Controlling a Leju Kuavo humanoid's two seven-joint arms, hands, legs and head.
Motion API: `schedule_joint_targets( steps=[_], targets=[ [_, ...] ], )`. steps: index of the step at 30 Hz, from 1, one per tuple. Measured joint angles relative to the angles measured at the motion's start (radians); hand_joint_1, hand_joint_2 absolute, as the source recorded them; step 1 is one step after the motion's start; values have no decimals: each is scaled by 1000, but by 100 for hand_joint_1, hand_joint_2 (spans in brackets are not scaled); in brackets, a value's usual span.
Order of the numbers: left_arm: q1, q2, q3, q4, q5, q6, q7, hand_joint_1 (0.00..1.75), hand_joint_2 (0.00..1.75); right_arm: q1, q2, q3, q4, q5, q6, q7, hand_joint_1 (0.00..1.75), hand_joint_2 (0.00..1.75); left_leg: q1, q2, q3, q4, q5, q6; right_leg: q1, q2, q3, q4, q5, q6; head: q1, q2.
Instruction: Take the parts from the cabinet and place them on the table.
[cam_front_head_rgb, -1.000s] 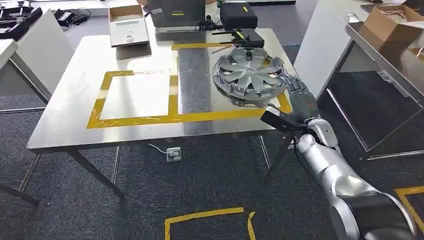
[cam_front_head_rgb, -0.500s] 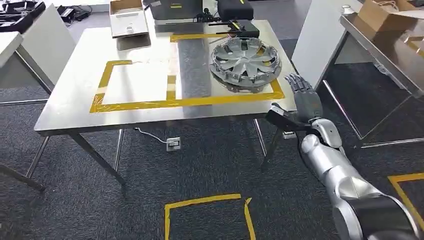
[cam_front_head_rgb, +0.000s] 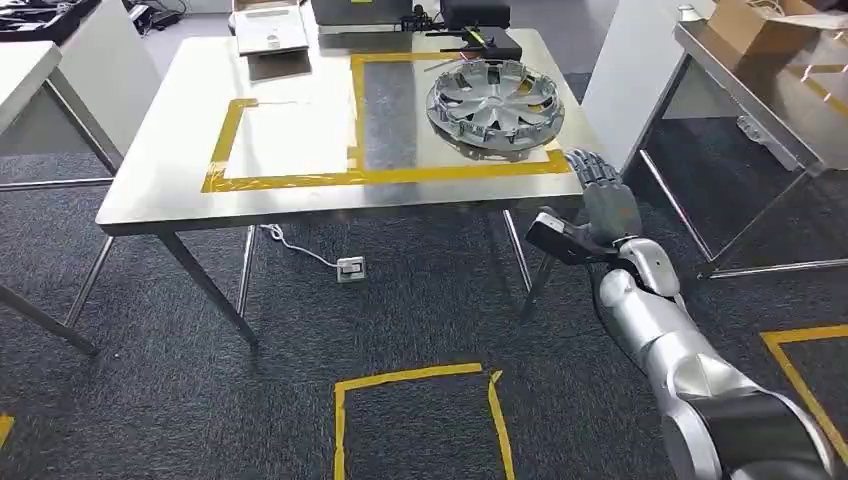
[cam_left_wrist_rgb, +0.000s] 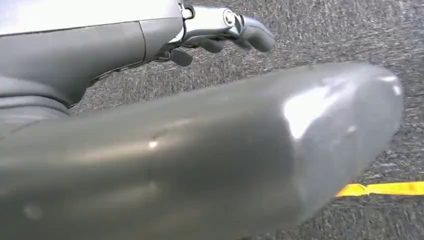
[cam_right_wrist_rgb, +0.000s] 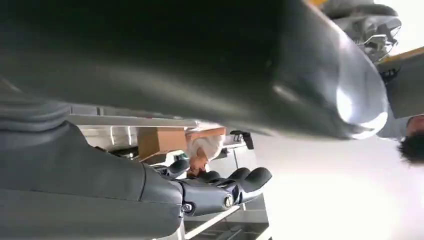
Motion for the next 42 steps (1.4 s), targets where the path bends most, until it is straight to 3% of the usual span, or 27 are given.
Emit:
schedule_joint_targets(
  steps=[3,4,5,7,9,10,11,14,15,17,18,19,20,21,23,24,25,26,30,32,34,35,36,37,39,40,42],
  targets=[
    [0,-1,0,0,0,0,-3,0,0,-1,-1,0,0,0,3,0,0,0,-5,2,-41,2,35,16,4,0,-60,204,-181,6,5,0],
    [0,-1,0,0,0,0,-6,0,0,0,-2,0,0,0,5,0,0,0,-8,2,-54,3,44,19,6,0,-75,276,-212,6,5,0],
    [0,0,0,0,0,0,-7,0,0,1,-2,-1,0,0,7,0,0,0,-11,3,-70,4,55,20,7,0,-79,323,-217,3,5,0],
    [0,0,0,0,-2,0,-7,0,0,2,-3,-1,0,-1,8,0,0,0,-18,3,-100,7,76,22,13,0,-23,279,-161,-10,5,0],
    [0,-1,0,0,-7,0,-7,0,0,1,-5,-4,-3,-7,7,0,0,0,-23,2,-118,7,93,22,27,2,97,119,-116,-36,5,0],
    [-1,-4,0,0,-8,0,-6,0,0,1,-8,-6,-8,-8,6,-1,0,0,-24,3,-126,6,103,17,32,1,148,32,-163,-58,3,0],
    [-2,-2,0,0,-8,-1,-5,0,0,2,-9,-8,-13,-10,3,-5,0,0,-21,3,-128,5,111,12,35,0,162,-1,-162,-48,4,0],
    [1,-4,0,0,-9,-3,-4,0,0,4,-14,-17,-13,-16,0,-12,0,0,-15,2,-128,-13,139,-8,43,0,154,-13,-133,-58,6,0],
    [1,-1,0,1,-9,-3,-4,0,0,7,-13,-18,-13,-16,0,-13,0,0,-15,2,-134,-7,127,-12,28,-7,153,-28,-116,-57,6,0],
    [1,0,0,2,-9,-3,-5,0,0,11,-13,-18,-13,-17,1,-13,0,0,-13,0,-164,78,19,-25,24,-7,131,-31,-95,-69,1,0],
    [1,0,0,2,-9,-3,-5,0,0,13,-13,-19,-13,-17,1,-13,0,0,-8,1,-182,155,-38,-32,22,-8,118,-30,-85,-67,2,0],
    [1,1,0,2,-9,-3,-5,0,0,16,-13,-19,-13,-18,1,-13,0,0,-4,1,-198,228,-77,-39,20,-8,103,-29,-74,-65,1,0],
    [1,1,0,2,-9,-3,-5,0,0,19,-13,-19,-13,-18,2,-14,0,0,0,1,-205,282,-83,-45,17,-8,89,-28,-68,-62,1,0],
    [2,3,0,2,-9,-3,-5,0,0,25,-13,-20,-13,-19,4,-15,0,0,4,2,-197,307,-44,-51,14,-8,74,-27,-57,-56,1,0],
    [2,5,0,2,-8,-3,-5,0,0,34,-13,-22,-13,-26,8,-16,0,0,12,2,-133,241,45,-60,7,-10,48,-22,-39,-45,1,0],
    [1,5,0,2,-7,-2,-4,0,0,35,-13,-23,-14,-27,9,-18,0,0,16,2,-78,165,59,-64,3,-10,36,-15,-32,-38,0,0],
    [0,5,0,1,-7,-2,-2,0,0,36,-14,-24,-17,-34,11,-21,0,0,18,2,-23,73,10,-70,3,-10,25,-6,-27,-30,0,0],
    [-1,5,0,0,-7,-2,-3,0,0,38,-16,-28,-22,-48,14,-29,0,0,9,-6,30,3,-25,-60,5,-8,17,2,-23,-23,-1,0],
    [4,4,0,1,-6,3,-5,0,0,69,-16,-51,-24,-87,22,-52,0,0,13,7,15,0,-18,-18,3,0,11,-5,4,-1,0,0],
    [5,4,0,1,-3,3,-5,0,0,90,-15,-60,-24,-105,27,-58,0,0,12,18,1,0,-5,-1,2,0,-25,82,-74,5,3,0],
    [10,4,0,2,1,3,-5,0,0,113,-11,-72,-24,-119,27,-68,0,0,8,32,-15,1,5,4,3,0,-91,260,-163,12,4,0],
    [13,4,0,2,3,3,-5,0,0,128,-9,-76,-24,-128,27,-70,0,0,6,40,-22,2,9,5,3,0,-107,317,-185,11,4,0],
    [16,5,0,2,3,3,-5,0,0,145,-6,-80,-24,-136,29,-75,0,0,4,46,-28,3,13,5,3,0,-101,325,-185,10,4,0],
    [19,5,0,2,3,3,-5,0,0,161,-3,-84,-24,-143,30,-80,0,0,3,50,-32,4,16,3,4,0,-64,281,-166,5,4,0],
    [19,4,0,3,6,3,-5,0,0,178,5,-93,-24,-159,35,-92,0,0,1,55,-35,5,19,-2,8,-3,47,119,-113,-7,4,0],
    [18,4,0,3,10,1,-3,0,0,187,8,-98,-24,-167,38,-97,0,0,1,62,-34,5,22,-5,13,-13,109,19,-109,-18,4,0],
    [16,5,1,3,11,-5,4,0,0,212,17,-108,-24,-193,50,-105,0,0,-2,67,-38,3,26,-16,24,-14,113,3,-109,-24,5,0]
  ],
)
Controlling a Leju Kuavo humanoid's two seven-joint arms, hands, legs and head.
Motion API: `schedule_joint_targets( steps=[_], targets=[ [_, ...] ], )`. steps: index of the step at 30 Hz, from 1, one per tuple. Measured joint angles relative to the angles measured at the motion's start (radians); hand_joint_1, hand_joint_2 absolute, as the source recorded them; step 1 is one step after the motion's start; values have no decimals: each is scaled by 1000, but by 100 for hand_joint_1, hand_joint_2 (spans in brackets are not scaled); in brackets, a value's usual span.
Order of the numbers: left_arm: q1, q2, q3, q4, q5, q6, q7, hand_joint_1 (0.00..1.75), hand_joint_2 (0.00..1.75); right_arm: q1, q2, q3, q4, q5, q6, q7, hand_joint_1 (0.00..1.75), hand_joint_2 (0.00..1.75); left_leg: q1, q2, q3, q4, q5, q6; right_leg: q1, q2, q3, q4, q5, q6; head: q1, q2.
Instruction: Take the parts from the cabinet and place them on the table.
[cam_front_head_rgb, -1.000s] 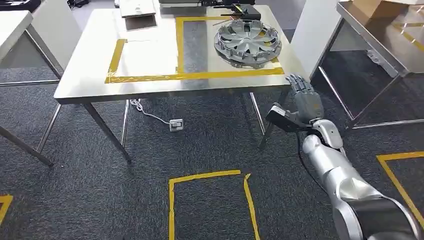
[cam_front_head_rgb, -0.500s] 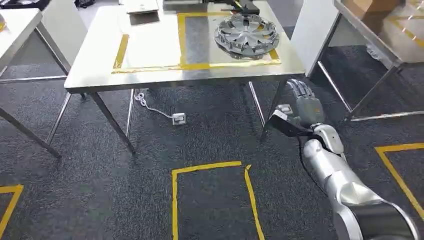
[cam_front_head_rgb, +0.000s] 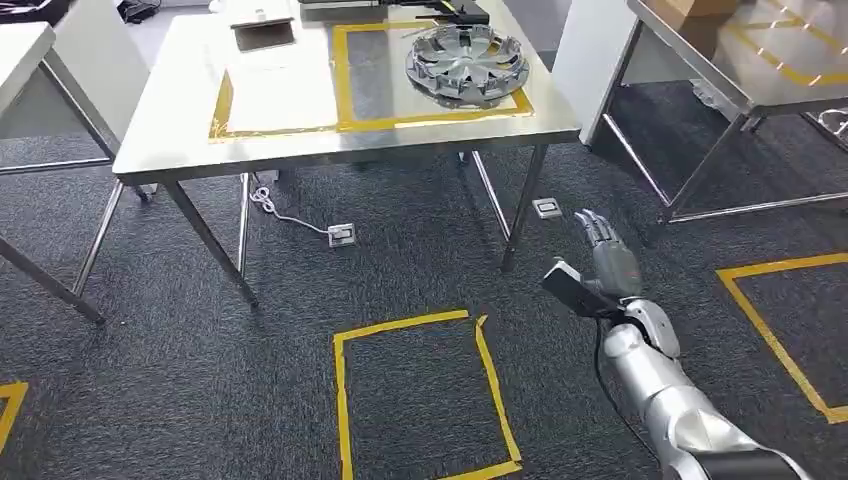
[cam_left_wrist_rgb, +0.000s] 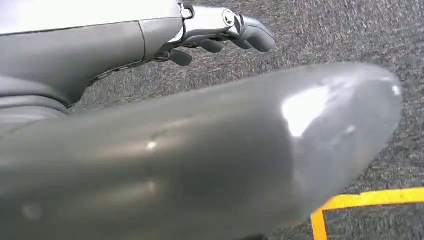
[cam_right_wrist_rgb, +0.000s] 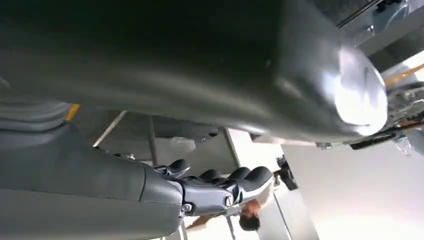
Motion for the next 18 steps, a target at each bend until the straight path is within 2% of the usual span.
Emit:
schedule_joint_targets(
  steps=[1,2,5,8,11,12,15,18],
  targets=[
    [0,0,0,0,0,-3,3,0,0,17,6,-9,0,-10,8,1,0,0,-5,0,-1,2,-6,8,-4,0,1,-4,5,8,-2,0],
    [2,0,0,0,1,-7,13,0,175,32,11,-17,1,-33,51,4,0,0,-1,-1,-1,-1,0,6,-1,0,1,-4,5,5,-1,0],
    [3,1,0,0,3,-13,28,0,175,62,34,-47,34,-119,181,-3,0,0,0,-3,1,-10,9,-7,1,-1,-4,-3,7,-3,-2,0],
    [9,0,8,0,16,-13,29,0,175,118,75,-124,93,-279,321,9,0,0,2,-9,1,-15,15,-13,4,-7,-5,-3,7,-10,-2,0],
    [21,0,12,1,22,-11,24,0,175,189,113,-203,152,-345,351,43,0,0,4,-11,0,-18,18,-18,5,-9,-7,-2,8,-15,-2,0],
    [24,0,15,2,25,-11,22,0,175,211,127,-221,168,-363,370,48,0,175,4,-11,0,-18,19,-20,5,-9,-8,-2,8,-16,-2,0],
    [29,-2,27,2,34,-11,23,0,175,266,159,-279,208,-407,408,74,0,175,4,-11,0,-18,19,-20,6,-9,-8,-1,8,-18,-2,0],
    [32,-3,37,3,44,-7,30,0,175,310,189,-328,242,-428,426,131,0,175,5,-11,0,-19,20,-21,6,-8,-8,-1,8,-18,-2,0]
  ],
)
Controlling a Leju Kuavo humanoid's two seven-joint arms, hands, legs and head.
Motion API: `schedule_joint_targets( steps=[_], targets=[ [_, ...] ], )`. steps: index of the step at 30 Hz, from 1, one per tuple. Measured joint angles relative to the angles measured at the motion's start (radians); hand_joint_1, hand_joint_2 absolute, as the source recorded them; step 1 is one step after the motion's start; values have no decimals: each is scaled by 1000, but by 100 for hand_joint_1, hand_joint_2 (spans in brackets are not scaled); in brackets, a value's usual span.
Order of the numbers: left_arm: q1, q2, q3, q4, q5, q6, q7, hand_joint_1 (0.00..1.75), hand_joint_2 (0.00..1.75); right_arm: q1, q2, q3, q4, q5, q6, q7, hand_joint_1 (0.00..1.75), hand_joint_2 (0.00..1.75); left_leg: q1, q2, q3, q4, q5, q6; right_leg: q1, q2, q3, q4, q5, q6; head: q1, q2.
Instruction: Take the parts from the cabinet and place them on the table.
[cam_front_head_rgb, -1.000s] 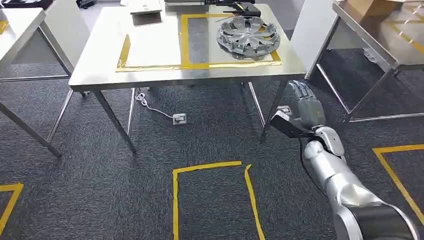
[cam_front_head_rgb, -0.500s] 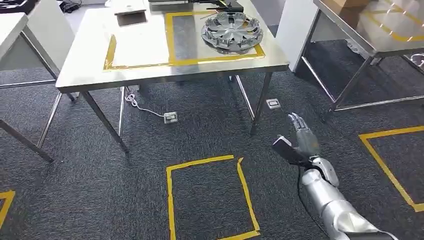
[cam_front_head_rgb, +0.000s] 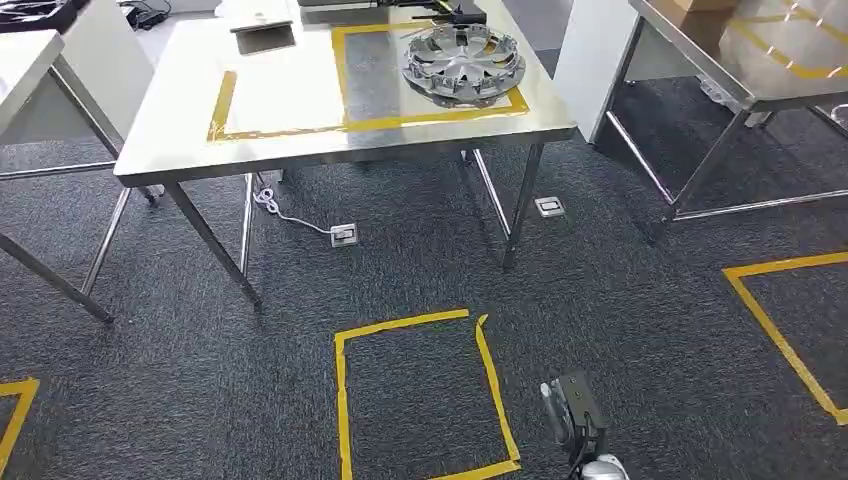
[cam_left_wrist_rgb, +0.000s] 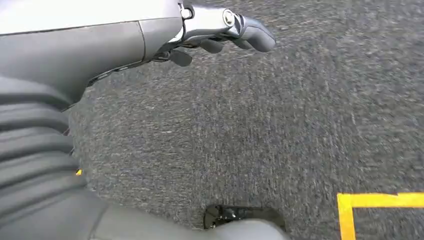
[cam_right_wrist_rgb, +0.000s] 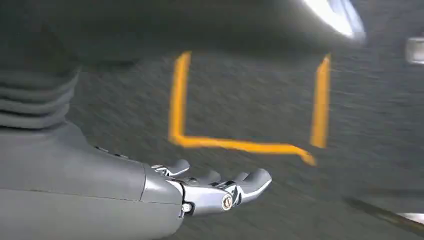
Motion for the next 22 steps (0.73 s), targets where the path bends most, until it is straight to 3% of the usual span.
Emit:
schedule_joint_targets(
  steps=[2,3,8,11,16,17,22],
  targets=[
    [1,0,9,0,9,1,-2,0,175,24,19,-22,19,-2,1,42,0,175,0,0,0,0,0,-1,0,0,0,0,0,-1,0,0],
    [2,0,13,0,10,1,-7,0,175,32,32,-29,27,4,-7,75,0,0,0,0,0,0,1,-1,0,0,-1,0,1,-2,0,0],
    [2,-3,25,0,19,-3,-24,0,175,92,63,-62,68,-9,-37,224,0,0,0,0,-1,0,1,-1,-1,0,-1,0,1,-1,0,0],
    [1,-6,37,2,21,2,17,0,175,134,77,-98,82,-44,-49,287,0,0,0,0,-2,0,1,-1,-2,0,-1,0,2,-1,0,0],
    [1,-13,47,2,22,40,77,0,175,165,98,-159,94,-89,-77,312,0,0,-1,1,-2,0,1,-1,-2,0,-1,0,2,0,0,0],
    [1,-13,48,2,22,41,82,0,175,166,102,-168,94,-93,-78,312,0,175,-1,1,-2,0,1,0,-2,0,-1,0,2,0,0,0],
    [15,-10,48,-8,24,44,128,0,175,181,106,-165,93,-119,-129,317,0,175,-1,1,-2,0,1,0,-3,0,-1,0,3,0,0,0]
  ],
)
